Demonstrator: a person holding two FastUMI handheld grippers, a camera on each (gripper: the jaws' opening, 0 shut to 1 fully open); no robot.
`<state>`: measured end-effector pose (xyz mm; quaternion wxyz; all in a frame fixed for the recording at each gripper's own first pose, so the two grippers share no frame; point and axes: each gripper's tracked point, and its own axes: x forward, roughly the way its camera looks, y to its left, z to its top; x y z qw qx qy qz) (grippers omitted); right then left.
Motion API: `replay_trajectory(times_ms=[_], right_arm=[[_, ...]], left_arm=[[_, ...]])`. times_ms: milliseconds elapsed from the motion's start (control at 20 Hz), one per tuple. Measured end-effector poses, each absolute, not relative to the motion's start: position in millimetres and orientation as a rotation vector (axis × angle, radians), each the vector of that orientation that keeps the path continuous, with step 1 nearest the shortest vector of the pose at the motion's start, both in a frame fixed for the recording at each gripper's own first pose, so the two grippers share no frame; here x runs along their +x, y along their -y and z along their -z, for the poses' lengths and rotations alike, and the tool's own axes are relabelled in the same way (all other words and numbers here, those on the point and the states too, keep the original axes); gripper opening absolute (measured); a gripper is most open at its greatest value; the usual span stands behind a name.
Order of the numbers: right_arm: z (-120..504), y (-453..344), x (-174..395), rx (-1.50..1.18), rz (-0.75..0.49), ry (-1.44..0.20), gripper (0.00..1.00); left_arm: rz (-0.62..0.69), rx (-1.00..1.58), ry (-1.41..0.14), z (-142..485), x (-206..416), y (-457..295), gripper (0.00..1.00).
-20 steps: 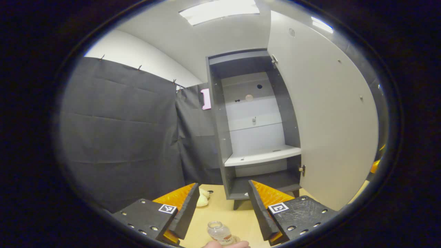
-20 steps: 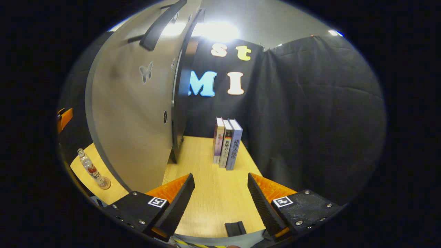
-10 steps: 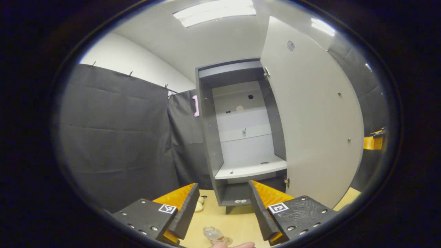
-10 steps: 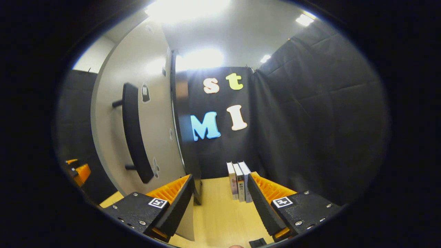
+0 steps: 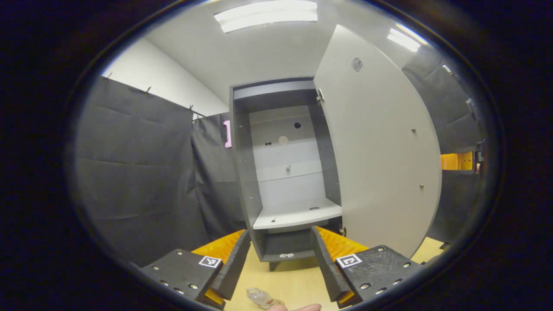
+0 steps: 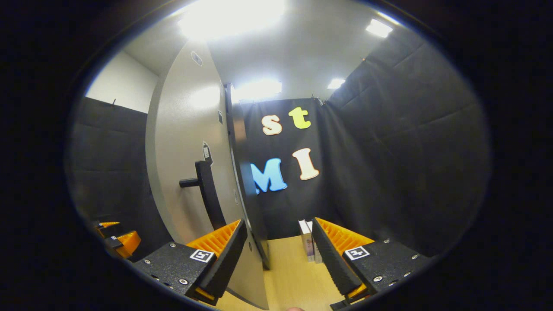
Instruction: Open the cabinet door with the right hand, grasp the bottle in the cabinet with the left hand and place it on the coaster, then close the cabinet door with the right hand.
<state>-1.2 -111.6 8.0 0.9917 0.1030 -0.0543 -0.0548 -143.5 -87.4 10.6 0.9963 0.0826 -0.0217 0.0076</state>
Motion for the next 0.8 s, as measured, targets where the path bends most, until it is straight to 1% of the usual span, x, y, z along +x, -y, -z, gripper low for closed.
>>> replay_trajectory(times_ms=[200, 250, 300, 350, 400, 450, 550, 600, 650, 700, 750, 800], right_arm=[[1, 98, -1, 0.292, 0.124, 0.081, 0.95], [0, 95, -3, 0.302, 0.124, 0.077, 0.95], [0, 93, -5, 0.310, 0.128, 0.073, 0.95], [0, 89, -5, 0.317, 0.132, 0.069, 0.95], [-1, 86, -6, 0.323, 0.133, 0.066, 0.94], [-1, 81, -7, 0.323, 0.128, 0.065, 0.94], [-3, 70, -6, 0.319, 0.118, 0.059, 0.94], [-3, 63, -8, 0.316, 0.113, 0.055, 0.94], [-3, 55, -7, 0.311, 0.105, 0.052, 0.94], [-4, 46, -6, 0.308, 0.094, 0.050, 0.94], [-5, 35, -5, 0.308, 0.076, 0.048, 0.94], [-5, 24, -4, 0.320, 0.051, 0.045, 0.94]], left_arm=[[0.001, 0.149, 0.041, -5, -133, 68, 0.85], [0.004, 0.148, 0.031, -2, -130, 62, 0.81], [0.003, 0.154, 0.025, -1, -127, 53, 0.81], [0.001, 0.158, 0.021, -2, -125, 44, 0.85], [-0.004, 0.156, 0.024, -3, -121, 36, 0.85], [-0.006, 0.149, 0.027, -4, -117, 29, 0.81], [-0.009, 0.132, 0.024, -3, -107, 19, 0.81], [-0.009, 0.125, 0.027, -4, -102, 14, 0.85], [-0.005, 0.119, 0.032, -5, -98, 12, 0.85], [-0.003, 0.116, 0.038, -5, -94, 10, 0.81], [0.006, 0.115, 0.038, -5, -90, 9, 0.81], [0.022, 0.122, 0.037, -3, -87, 10, 0.85]])
